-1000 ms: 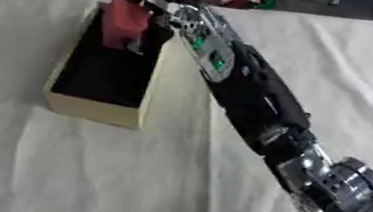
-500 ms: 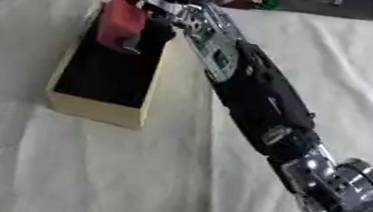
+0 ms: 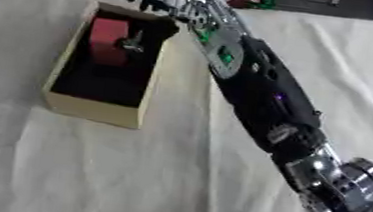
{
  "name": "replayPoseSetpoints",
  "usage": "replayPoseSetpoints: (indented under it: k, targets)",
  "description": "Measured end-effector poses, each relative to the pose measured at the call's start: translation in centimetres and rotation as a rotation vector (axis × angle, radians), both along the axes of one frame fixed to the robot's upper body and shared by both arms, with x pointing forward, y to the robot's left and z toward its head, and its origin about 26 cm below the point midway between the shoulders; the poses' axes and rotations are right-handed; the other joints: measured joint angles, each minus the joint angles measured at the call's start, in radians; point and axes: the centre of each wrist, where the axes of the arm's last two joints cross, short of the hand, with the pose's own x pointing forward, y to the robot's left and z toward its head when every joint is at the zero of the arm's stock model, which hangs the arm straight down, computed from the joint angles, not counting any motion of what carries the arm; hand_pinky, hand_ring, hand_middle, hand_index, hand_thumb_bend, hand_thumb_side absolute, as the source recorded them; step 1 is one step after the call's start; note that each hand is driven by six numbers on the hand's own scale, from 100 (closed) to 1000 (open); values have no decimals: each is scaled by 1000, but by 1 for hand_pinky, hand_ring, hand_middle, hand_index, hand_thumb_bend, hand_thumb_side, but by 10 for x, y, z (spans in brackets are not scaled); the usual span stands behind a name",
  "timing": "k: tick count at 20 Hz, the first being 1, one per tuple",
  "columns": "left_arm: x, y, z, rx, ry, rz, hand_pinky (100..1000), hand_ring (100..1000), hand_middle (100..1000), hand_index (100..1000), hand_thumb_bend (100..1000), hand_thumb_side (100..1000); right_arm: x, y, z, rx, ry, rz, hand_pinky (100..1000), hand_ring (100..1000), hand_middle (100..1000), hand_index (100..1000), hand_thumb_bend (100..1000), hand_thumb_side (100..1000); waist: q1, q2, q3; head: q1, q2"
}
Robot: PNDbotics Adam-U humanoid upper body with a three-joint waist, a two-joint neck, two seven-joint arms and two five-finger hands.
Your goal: Pick up objects on the table and place them in the box.
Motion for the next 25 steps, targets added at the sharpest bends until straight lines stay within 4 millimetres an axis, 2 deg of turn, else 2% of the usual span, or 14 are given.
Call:
replayPoseSetpoints:
  k: [1,5,10,13,19,23,25]
  targets:
    - [0,0,0,0,0,0,572,546,547,702,100,183,-1,0,1,-4,-1,6,820,816,836,904,451,334,0,0,-1,1,0]
    - [0,1,-2,0,6,2,573,545,546,702,100,182,-8,-4,11,7,-34,27,815,803,827,898,408,328,0,-1,-10,3,4]
    - [-2,3,-6,-3,23,12,573,545,546,702,100,184,-29,-28,31,44,-104,54,814,796,821,894,325,335,0,-16,-31,22,14]
    - [-2,4,-8,-5,30,20,573,545,545,702,100,183,-48,-48,41,65,-139,55,809,792,818,894,230,319,0,-20,-42,34,19]
    - [-3,6,-10,-9,34,33,573,546,546,702,100,180,-90,-89,44,53,-187,35,799,785,808,884,171,274,0,-27,-63,59,26]
    - [-4,7,-11,-12,34,40,573,546,547,702,100,177,-122,-109,42,39,-218,18,791,776,799,877,100,255,1,-29,-77,76,28]
    - [-4,8,-11,-12,35,47,573,546,547,702,100,176,-139,-118,40,44,-238,6,789,774,796,876,100,247,1,-31,-83,85,31]
